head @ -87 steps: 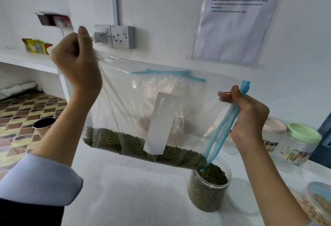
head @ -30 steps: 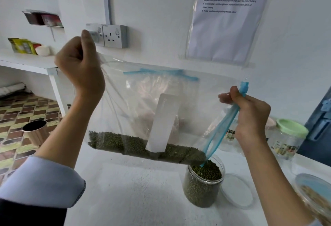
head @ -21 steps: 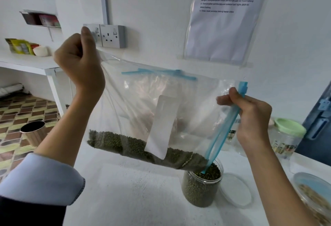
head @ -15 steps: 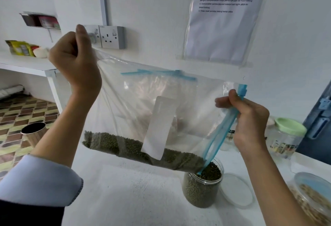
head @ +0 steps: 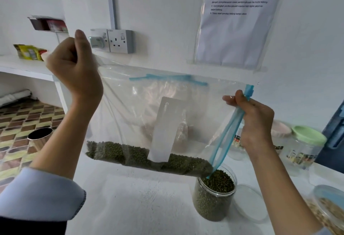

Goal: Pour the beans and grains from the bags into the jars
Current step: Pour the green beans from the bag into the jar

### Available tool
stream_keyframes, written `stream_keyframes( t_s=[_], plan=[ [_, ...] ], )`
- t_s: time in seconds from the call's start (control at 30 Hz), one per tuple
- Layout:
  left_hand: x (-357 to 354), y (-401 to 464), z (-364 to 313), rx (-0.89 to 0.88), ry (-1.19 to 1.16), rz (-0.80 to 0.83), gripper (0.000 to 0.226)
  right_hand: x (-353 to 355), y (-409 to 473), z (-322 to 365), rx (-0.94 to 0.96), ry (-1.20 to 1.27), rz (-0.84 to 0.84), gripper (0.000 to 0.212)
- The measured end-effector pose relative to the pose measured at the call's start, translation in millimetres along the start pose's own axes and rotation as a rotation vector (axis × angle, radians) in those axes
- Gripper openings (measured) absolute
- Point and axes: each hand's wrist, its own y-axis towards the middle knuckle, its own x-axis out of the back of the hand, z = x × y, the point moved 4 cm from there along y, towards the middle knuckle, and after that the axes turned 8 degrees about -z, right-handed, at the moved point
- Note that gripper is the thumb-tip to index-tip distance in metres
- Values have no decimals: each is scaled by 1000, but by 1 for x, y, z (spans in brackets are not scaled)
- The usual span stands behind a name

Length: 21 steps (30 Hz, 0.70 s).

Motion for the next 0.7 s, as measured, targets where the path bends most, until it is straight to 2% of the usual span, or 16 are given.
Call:
stream_keyframes(
  t_s=[0.2, 0.3, 0.6, 0.7],
  plan=[
    [0, -5, 6, 32, 9, 12, 56, 3, 3, 1, 23, -36, 2, 19],
    [-3, -10, 8, 54, 11, 20, 54, 6, 1, 4, 41, -115, 110, 24],
    [-16, -15, 4, 91, -32, 6, 49, 22, -4, 9, 74, -18, -24, 20],
    [-17, -16, 4, 71, -11, 6, 50, 23, -6, 11, 61, -22, 12, 25]
  ],
)
